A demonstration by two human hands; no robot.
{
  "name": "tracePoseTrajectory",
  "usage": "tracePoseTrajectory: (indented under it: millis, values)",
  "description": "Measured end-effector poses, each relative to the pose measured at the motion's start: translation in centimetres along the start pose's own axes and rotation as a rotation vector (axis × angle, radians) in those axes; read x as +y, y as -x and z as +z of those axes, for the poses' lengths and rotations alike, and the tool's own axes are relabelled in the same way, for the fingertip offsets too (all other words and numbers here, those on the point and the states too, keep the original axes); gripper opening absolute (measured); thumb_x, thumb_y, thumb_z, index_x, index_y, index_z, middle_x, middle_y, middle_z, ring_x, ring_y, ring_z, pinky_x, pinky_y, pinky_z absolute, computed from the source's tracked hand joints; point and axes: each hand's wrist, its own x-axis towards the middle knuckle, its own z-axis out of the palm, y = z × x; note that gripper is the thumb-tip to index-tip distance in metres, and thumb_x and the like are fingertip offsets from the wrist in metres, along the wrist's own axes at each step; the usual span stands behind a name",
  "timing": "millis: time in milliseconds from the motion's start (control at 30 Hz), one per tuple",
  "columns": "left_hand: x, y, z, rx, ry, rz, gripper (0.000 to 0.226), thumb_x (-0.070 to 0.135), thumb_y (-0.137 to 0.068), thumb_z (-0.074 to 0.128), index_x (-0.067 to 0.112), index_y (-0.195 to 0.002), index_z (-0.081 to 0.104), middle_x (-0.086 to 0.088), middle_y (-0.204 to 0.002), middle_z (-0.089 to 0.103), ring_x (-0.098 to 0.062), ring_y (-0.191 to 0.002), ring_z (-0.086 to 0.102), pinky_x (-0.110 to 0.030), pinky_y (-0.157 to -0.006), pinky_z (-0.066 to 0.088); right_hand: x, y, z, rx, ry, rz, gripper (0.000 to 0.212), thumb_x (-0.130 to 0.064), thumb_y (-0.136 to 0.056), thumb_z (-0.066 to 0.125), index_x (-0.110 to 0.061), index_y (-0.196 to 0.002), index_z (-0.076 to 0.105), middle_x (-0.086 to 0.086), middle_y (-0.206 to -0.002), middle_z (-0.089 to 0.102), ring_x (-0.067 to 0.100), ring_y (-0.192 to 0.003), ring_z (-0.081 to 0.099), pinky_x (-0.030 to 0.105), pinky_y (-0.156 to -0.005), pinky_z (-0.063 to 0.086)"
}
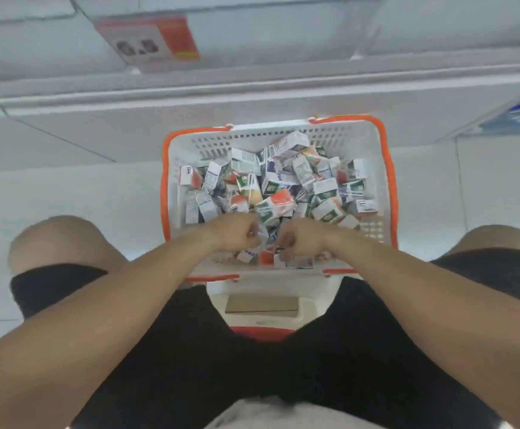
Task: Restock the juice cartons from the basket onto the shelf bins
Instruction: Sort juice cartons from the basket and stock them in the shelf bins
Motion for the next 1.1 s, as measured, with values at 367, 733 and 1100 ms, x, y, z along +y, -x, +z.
tracePoseTrajectory:
  millis: [367,733,1100]
  values:
    - [0.5,-4.4,-1.0,-0.021,-0.267,0.041,0.038,0.045,-0.086,0.070,0.012,-0.076,0.055,-0.003,-0.071,0.056,-0.019,-0.062,0.051,-0.033,-0.059,0.041,-2.0,-4.6,0.7,-0.104,0.481,0.076,0.071,-0.039,-0.075,0.083,-0.023,-0.138,0.056,-0.007,-0.143,0.052,0.019,-0.122,0.055,0.026,-0.093,0.044]
    - [0.6,-2.6,1.6,0.142,-0.104,-0.017,0.059,0.039,-0.070,0.086,0.009,-0.111,0.057,-0.004,-0.101,0.061,-0.023,-0.093,0.060,-0.034,-0.075,0.051,0.0,-2.6,0.8,0.199,0.024,0.094,0.035,-0.029,-0.079,0.081,-0.020,-0.111,0.071,-0.004,-0.105,0.072,0.016,-0.090,0.068,0.035,-0.087,0.056]
    - [-1.5,3.9,-1.3,0.335,0.413,-0.223,0.040,0.046,-0.075,0.076,0.008,-0.064,0.067,-0.001,-0.058,0.071,-0.017,-0.060,0.069,-0.032,-0.072,0.060,-0.3,-3.4,-0.3,0.641,0.164,0.064,0.076,0.000,-0.079,0.072,-0.021,-0.146,0.042,0.008,-0.148,0.038,0.030,-0.136,0.038,0.044,-0.111,0.039]
